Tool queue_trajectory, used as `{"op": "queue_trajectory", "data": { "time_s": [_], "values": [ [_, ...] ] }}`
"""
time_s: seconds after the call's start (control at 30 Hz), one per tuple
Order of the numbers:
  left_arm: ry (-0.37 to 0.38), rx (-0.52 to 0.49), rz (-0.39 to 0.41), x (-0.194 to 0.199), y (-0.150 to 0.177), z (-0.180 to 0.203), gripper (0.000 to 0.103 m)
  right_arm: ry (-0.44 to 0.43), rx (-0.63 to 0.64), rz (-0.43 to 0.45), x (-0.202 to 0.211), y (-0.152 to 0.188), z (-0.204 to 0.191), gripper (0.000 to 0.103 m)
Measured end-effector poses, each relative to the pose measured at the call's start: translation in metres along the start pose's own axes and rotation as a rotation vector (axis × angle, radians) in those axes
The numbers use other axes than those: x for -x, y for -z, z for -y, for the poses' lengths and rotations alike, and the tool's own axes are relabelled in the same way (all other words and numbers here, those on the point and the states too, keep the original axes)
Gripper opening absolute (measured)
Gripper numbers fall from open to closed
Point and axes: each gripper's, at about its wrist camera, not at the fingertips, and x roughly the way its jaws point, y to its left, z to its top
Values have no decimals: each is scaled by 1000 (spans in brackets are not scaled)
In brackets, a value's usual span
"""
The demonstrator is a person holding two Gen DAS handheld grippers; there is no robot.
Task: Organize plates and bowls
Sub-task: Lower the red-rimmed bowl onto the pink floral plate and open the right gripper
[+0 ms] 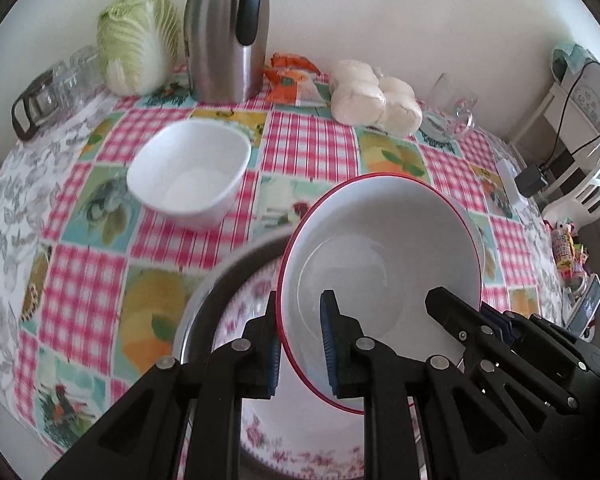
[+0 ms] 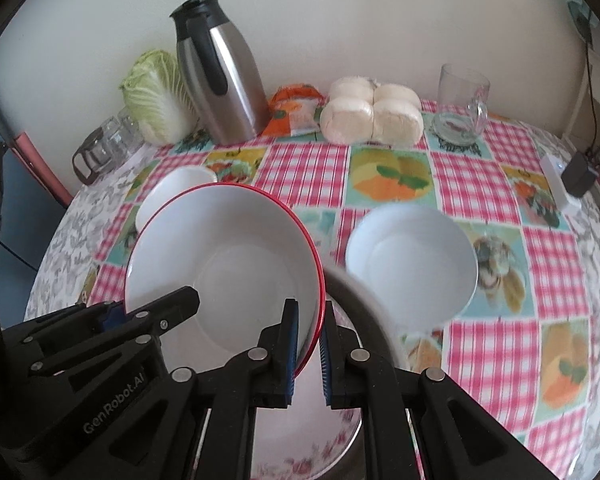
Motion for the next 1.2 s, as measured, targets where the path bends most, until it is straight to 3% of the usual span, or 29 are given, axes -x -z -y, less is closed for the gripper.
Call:
{"op": "queue_trajectory", "data": {
  "time_s": [0.47,1.2],
  "values": [
    [42,75,-11,-9,34,-18,19,0,-42,-4,-1,40,-6,11],
    [83,49,-66,-14,27,-6,19,12,-107,5,0,39,6,11]
  ]
}}
